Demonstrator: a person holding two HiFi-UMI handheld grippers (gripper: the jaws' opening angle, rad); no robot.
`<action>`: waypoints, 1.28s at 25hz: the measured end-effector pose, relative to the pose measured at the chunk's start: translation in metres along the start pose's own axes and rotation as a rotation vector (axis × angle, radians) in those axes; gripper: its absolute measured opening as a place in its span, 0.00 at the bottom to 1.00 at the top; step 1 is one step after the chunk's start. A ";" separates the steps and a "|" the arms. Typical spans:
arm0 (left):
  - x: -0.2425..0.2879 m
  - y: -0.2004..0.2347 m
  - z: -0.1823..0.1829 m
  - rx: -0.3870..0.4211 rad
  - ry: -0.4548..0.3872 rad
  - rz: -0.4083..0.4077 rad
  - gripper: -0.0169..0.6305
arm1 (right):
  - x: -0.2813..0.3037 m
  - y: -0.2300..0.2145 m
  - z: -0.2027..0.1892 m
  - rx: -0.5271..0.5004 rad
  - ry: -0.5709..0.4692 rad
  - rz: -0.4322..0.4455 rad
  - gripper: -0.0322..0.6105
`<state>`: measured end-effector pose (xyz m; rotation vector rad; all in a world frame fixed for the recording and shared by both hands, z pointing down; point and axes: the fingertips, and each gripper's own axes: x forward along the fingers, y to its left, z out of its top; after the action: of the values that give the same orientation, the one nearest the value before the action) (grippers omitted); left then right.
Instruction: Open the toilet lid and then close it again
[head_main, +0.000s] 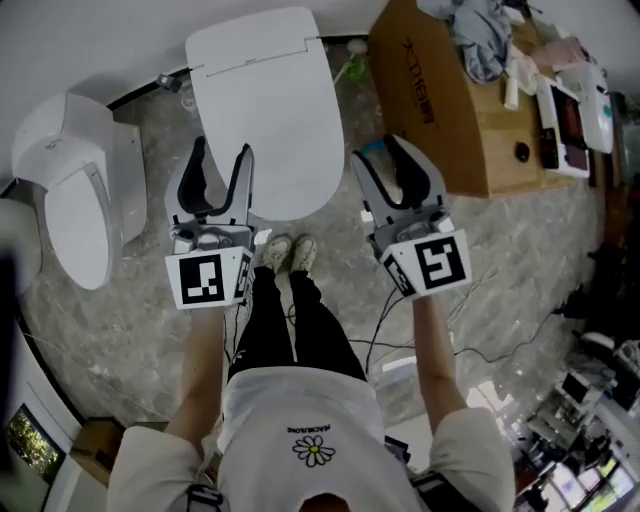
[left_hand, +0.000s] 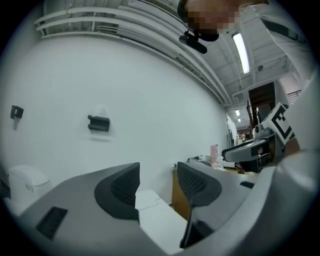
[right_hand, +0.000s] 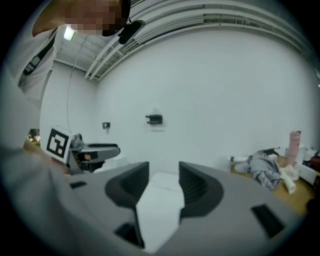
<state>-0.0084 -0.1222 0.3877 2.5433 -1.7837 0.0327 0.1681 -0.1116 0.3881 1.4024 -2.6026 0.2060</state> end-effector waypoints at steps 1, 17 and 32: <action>-0.002 0.001 -0.022 -0.012 0.035 0.005 0.42 | 0.005 0.001 -0.021 0.003 0.033 0.011 0.34; -0.079 -0.022 -0.322 -0.158 0.389 -0.022 0.45 | 0.016 0.052 -0.327 0.000 0.512 0.150 0.38; -0.136 -0.045 -0.442 -0.132 0.589 -0.086 0.47 | -0.006 0.084 -0.458 -0.014 0.760 0.173 0.40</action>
<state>-0.0112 0.0386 0.8232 2.1954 -1.3945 0.5738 0.1424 0.0332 0.8299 0.8490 -2.0614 0.6066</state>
